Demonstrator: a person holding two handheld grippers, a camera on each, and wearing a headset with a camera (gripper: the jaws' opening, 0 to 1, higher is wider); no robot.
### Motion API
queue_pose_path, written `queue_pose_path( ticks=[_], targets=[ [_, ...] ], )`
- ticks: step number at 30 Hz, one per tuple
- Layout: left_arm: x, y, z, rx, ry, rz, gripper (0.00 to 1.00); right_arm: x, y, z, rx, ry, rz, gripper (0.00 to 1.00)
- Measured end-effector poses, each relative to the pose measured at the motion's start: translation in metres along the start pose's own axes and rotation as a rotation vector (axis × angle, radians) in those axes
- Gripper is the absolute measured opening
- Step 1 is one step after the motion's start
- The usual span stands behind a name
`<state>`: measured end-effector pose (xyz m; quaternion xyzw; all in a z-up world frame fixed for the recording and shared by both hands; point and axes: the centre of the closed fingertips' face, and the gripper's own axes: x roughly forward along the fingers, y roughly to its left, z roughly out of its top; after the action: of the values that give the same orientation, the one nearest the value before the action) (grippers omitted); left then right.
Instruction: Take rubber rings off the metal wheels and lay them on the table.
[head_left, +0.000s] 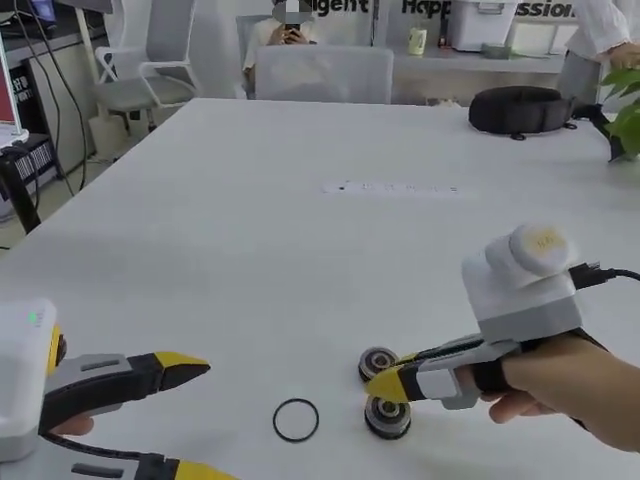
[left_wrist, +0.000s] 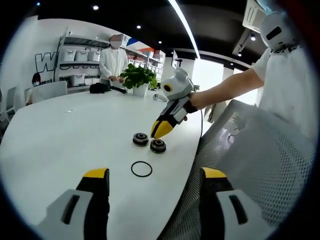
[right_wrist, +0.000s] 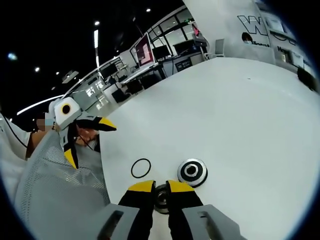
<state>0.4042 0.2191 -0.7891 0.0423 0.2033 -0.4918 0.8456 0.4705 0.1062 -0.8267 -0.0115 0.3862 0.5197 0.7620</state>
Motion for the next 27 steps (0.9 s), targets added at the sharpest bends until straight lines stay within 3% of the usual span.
queue_pose_path(
  ticks=[13,21,27],
  targets=[
    [0.001,-0.001,-0.002,-0.005,0.013,-0.008,0.71,-0.021,-0.012,-0.021,-0.060,0.015,-0.034,0.12],
    [0.003,-0.001,-0.003,0.008,0.026,-0.021,0.71,-0.023,-0.015,-0.032,-0.100,0.029,-0.048,0.18],
    [0.003,0.001,0.006,0.047,0.048,-0.036,0.70,-0.022,-0.017,-0.039,-0.137,0.042,-0.053,0.23]
  ],
)
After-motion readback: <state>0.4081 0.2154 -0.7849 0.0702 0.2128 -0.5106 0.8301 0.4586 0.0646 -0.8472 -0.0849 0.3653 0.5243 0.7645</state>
